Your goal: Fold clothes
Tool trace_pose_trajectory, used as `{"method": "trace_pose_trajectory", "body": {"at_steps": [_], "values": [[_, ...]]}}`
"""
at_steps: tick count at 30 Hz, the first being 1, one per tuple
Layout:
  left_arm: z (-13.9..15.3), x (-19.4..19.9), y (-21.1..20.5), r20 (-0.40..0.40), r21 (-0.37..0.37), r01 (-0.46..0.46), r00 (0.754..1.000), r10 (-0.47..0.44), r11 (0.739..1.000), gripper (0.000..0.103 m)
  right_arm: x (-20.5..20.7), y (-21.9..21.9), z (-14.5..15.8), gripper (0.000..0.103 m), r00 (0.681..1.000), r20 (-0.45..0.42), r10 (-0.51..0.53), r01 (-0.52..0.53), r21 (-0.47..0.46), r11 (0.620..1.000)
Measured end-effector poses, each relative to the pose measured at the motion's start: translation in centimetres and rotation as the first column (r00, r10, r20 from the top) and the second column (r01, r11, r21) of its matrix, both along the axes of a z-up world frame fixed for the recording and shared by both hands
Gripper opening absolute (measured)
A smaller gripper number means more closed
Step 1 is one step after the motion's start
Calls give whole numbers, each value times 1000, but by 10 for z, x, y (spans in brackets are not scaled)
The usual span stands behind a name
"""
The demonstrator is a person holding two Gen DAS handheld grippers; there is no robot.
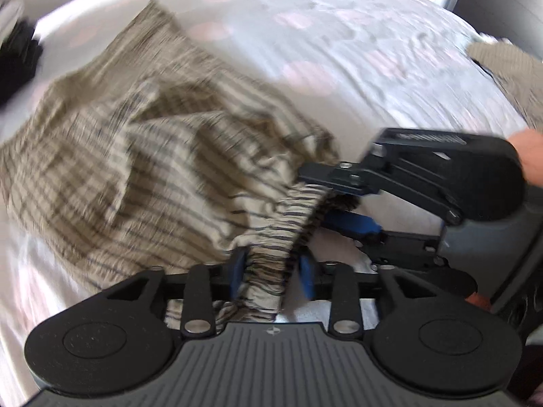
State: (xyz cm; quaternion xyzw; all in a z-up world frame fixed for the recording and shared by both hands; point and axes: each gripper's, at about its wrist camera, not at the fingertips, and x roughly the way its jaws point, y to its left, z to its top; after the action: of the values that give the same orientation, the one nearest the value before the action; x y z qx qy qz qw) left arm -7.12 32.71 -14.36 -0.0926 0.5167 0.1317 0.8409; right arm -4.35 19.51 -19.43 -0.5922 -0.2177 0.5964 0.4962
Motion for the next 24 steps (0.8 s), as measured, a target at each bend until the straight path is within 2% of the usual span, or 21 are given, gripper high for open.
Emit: {"method": "trace_pose_trajectory", "body": {"at_steps": [1,2,7,11,15,16,20,22,24], "values": [[1,2,-6,2,20,27,1000,-27,999,60,2,2,4,31,999,-32,-15,15,-2,1000],[1,4,-10,-1,40,49,999,-49,998,63,5,4,8,31,998,-63,-29,29,-4,1000],[-6,11,-24,-70,115,97,994,-89,989,63,23,16,29,27,964,-247,-102,99,-25,995],[-11,14,-30,-117,156,108,989,-90,982,63,32,18,37,26,947,-305,-101,99,-22,995],[-19,19,-30,-175,218,90,983,-52,972,63,40,17,40,22,923,-372,-101,107,-7,994],[-18,19,-31,-179,231,89,983,-47,969,61,42,16,43,22,919,-380,-100,108,-2,994],[-18,19,-32,-192,283,84,981,-30,955,39,25,9,28,21,919,-383,-95,106,9,994],[-12,17,-35,-175,311,83,984,-28,947,32,24,4,32,20,916,-387,-104,115,7,993],[-4,13,-39,-147,335,78,989,-29,939,30,24,-1,39,19,909,-400,-115,127,3,992]]}}
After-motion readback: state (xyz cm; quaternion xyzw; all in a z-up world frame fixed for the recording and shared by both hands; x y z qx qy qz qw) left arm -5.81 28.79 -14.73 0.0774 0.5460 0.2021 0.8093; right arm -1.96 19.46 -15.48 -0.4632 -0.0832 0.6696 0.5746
